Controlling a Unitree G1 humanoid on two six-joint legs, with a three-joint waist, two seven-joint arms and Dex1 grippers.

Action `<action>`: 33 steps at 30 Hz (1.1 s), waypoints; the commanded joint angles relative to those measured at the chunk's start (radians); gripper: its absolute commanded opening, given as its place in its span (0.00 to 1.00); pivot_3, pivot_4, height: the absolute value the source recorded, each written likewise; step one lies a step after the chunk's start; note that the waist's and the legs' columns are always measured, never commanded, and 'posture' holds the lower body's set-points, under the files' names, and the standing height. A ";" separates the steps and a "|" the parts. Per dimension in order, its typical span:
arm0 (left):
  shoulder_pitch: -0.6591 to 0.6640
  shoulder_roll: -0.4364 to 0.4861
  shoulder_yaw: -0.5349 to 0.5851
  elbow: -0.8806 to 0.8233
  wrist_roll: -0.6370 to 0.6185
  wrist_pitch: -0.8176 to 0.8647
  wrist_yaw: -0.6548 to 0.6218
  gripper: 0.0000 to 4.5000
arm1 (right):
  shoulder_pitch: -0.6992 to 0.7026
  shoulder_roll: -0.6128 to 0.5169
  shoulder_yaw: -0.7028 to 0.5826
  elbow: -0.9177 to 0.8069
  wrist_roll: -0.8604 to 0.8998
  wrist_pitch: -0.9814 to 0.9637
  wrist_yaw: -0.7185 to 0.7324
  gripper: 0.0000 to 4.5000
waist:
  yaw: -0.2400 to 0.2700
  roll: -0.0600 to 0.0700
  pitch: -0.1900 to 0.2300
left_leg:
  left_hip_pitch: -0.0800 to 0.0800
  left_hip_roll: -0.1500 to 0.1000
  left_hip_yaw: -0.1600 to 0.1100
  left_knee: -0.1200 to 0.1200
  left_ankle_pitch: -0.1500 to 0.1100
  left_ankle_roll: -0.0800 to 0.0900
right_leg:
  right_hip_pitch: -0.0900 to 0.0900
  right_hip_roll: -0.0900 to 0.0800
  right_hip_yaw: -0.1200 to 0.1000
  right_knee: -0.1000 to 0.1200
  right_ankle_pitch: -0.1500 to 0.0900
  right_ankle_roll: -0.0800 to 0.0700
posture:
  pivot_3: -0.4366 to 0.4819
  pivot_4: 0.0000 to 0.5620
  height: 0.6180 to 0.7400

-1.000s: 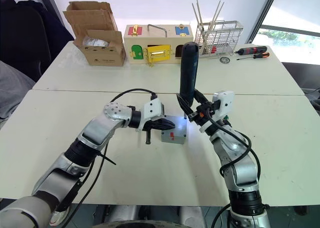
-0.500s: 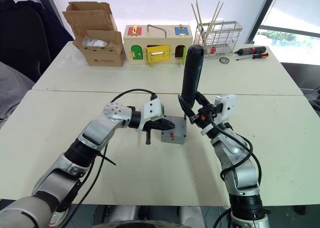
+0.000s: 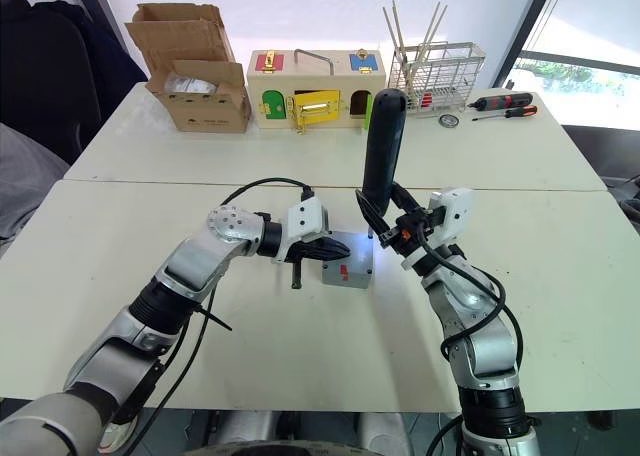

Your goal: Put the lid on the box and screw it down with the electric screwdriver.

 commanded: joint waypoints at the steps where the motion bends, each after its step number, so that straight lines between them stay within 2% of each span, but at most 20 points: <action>1: 0.058 0.025 -0.080 0.067 0.064 0.048 0.006 0.02 | 0.028 -0.010 0.013 0.065 -0.012 0.037 0.006 0.40 | 0.000 0.000 0.000 | 0.000 0.000 0.000 0.000 0.000 0.000 | 0.000 0.000 0.000 0.000 0.000 0.000 | 0.48 0.27 0.91; 11: 0.054 0.023 -0.080 0.071 0.062 0.045 0.009 0.02 | 0.020 -0.009 -0.001 0.061 -0.012 0.031 -0.001 0.40 | 0.000 0.000 0.000 | 0.000 0.000 0.000 -0.001 0.000 0.000 | 0.000 0.000 0.000 -0.001 0.000 0.000 | 0.48 0.27 0.91; 16: 0.059 0.021 -0.075 0.071 0.060 0.038 0.013 0.02 | -0.043 -0.035 -0.047 -0.025 0.022 0.084 -0.023 0.40 | 0.001 0.002 0.003 | 0.000 0.000 0.000 -0.001 0.000 0.000 | 0.000 0.000 0.000 -0.001 0.000 0.000 | 0.48 0.27 0.91; 21: 0.077 0.011 -0.071 0.068 0.052 0.042 0.028 0.02 | -0.239 -0.126 -0.195 -0.190 0.214 0.243 -0.071 0.40 | 0.005 0.011 0.018 | -0.004 0.000 0.001 0.001 0.000 0.000 | -0.003 -0.001 -0.001 -0.002 0.001 -0.002 | 0.48 0.27 0.91; 24: 0.082 0.001 -0.064 0.068 0.047 0.028 0.037 0.02 | -0.335 -0.184 -0.272 -0.205 0.325 0.329 -0.092 0.40 | 0.011 0.012 0.019 | -0.014 -0.001 0.001 0.003 0.001 0.000 | -0.012 -0.003 -0.005 -0.001 0.002 -0.002 | 0.48 0.27 0.91; 27: 0.098 -0.013 -0.040 0.062 0.028 -0.003 0.043 0.02 | -0.421 -0.240 -0.329 -0.187 0.421 0.424 -0.117 0.40 | 0.015 0.012 0.019 | -0.016 0.000 0.001 0.001 0.001 0.003 | -0.012 -0.004 -0.011 -0.001 0.002 -0.002 | 0.48 0.27 0.91; 30: 0.100 -0.059 0.039 0.045 -0.032 -0.004 0.085 0.02 | -0.461 -0.262 -0.372 -0.143 0.505 0.520 -0.182 0.40 | 0.017 0.012 0.020 | -0.018 0.000 0.001 0.001 0.001 0.003 | -0.011 -0.005 -0.014 -0.002 0.002 -0.002 | 0.48 0.27 0.91; 33: 0.081 -0.106 0.172 -0.037 -0.155 0.071 0.125 0.02 | -0.485 -0.310 -0.428 -0.080 0.637 0.685 -0.259 0.40 | 0.023 0.013 0.030 | -0.019 0.000 0.001 0.004 0.001 0.003 | -0.011 -0.006 -0.016 -0.001 0.002 -0.002 | 0.48 0.27 0.91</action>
